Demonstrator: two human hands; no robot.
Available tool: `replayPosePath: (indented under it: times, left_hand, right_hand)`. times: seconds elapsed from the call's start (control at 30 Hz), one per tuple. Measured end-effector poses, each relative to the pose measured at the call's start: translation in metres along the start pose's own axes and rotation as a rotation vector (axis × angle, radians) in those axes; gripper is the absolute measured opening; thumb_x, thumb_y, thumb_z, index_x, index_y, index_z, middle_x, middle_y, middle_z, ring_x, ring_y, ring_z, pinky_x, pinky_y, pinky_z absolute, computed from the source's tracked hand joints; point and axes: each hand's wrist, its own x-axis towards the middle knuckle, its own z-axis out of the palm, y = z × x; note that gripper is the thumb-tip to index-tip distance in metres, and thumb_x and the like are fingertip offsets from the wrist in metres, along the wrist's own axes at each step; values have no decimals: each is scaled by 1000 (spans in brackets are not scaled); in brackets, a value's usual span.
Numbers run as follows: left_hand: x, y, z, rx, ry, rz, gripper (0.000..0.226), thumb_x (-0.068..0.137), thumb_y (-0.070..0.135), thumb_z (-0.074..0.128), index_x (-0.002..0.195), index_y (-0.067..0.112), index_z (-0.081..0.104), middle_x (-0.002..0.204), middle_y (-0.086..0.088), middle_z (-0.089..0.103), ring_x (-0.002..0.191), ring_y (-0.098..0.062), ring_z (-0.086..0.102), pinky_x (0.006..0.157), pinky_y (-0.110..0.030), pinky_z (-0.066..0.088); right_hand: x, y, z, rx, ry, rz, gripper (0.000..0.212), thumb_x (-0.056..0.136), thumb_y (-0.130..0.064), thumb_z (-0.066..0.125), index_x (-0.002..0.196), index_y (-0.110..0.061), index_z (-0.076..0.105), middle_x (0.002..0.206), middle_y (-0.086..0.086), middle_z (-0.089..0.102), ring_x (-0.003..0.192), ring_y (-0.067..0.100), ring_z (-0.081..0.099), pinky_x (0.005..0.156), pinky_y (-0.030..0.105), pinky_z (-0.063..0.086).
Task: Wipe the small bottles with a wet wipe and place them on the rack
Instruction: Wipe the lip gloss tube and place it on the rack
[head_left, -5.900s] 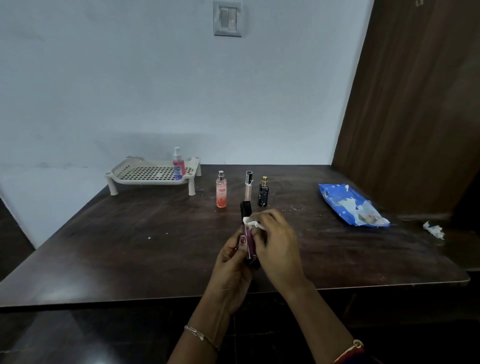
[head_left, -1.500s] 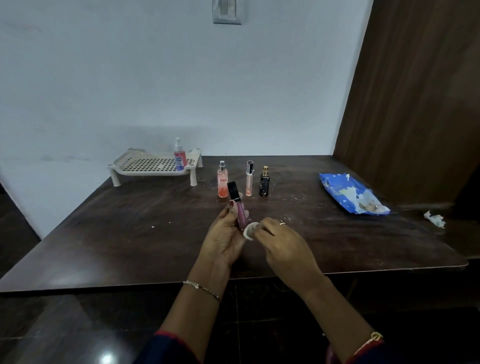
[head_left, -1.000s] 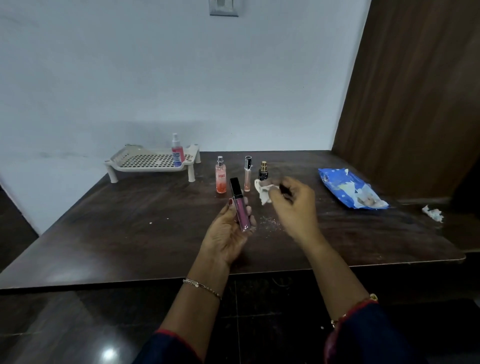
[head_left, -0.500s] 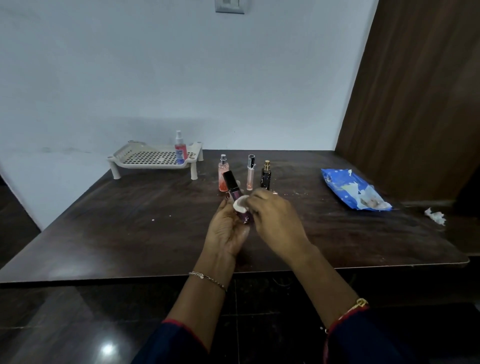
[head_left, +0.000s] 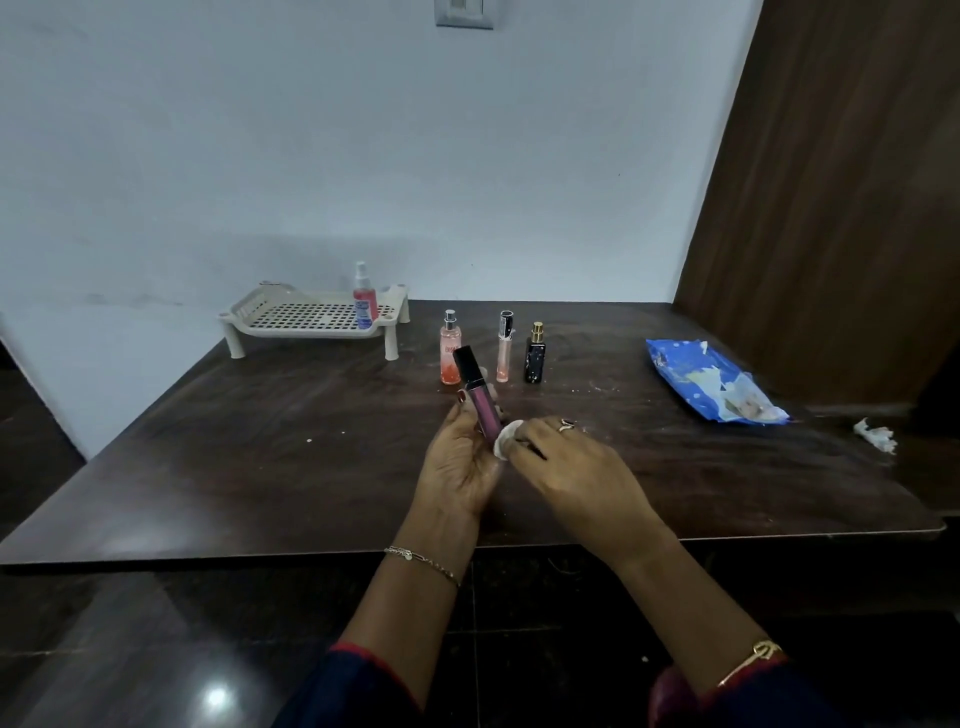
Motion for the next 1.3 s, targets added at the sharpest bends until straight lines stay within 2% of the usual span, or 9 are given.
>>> replayPosePath:
  times: [0.17,0.37,0.5,0.63,0.8,0.93,1.03,1.23,1.3]
  left_hand:
    - [-4,6,1,45,-66,-19,21,95,16,44,107,13,61,78,0,63,61,-11,56,56,-22,46]
    - [-3,6,3,44,-72,-34,23,98,14,40,110,14,60,80,-1,63,62,-11,58,56,-23,48]
    - [-1,1,7,0,-39,-8,22,97,10,40,109,11,59,81,-3,62,66,-12,59,80,-37,52]
    - [-4,-2,12,18,-5,24,17,97,11,43,99,12,59,80,-1,57,59,-8,57,59,-26,53]
    - [-8,-6,21,17,47,67,17,96,10,47,83,11,58,72,-3,54,46,-8,59,46,-22,52]
    - [-10,-7,21,57,47,54,11,94,12,50,86,13,58,75,-3,55,63,-11,57,59,-29,55]
    - [-13,-8,23,57,39,46,9,93,11,52,87,12,58,78,-4,55,75,-16,55,82,-42,51]
    - [-14,-4,22,125,-3,82,11,93,5,51,96,11,60,91,-5,66,87,-17,60,63,-33,56]
    - [-13,-3,19,179,-46,110,15,94,4,48,100,12,59,93,-6,71,94,-21,64,70,-31,57]
  right_hand:
    - [-6,16,8,39,-87,153,24,80,-7,60,102,-15,65,99,1,61,86,21,60,58,32,50]
    - [3,12,19,681,361,611,28,79,7,61,87,-18,69,88,-3,67,82,4,62,74,12,46]
    - [13,-7,21,1161,383,791,23,83,-4,66,79,-26,69,81,-11,71,78,-1,64,71,14,49]
    - [15,-16,25,1259,421,921,13,75,-4,75,74,-16,70,73,-12,70,73,0,63,68,15,49]
    - [15,-15,25,1473,400,1080,9,73,-2,76,80,-5,71,80,10,70,74,15,62,71,27,52]
    - [16,-11,24,1574,386,1177,13,75,-1,74,71,-14,70,74,7,70,65,9,64,57,17,51]
    - [17,-7,26,1638,366,1246,18,78,0,71,66,-15,70,70,7,69,61,12,63,58,23,53]
    - [13,-5,30,1911,374,1358,17,83,1,63,74,-13,66,69,0,71,61,8,65,53,17,53]
    - [11,-3,30,2036,393,1348,14,85,1,59,78,-9,65,71,-2,73,64,5,68,54,15,53]
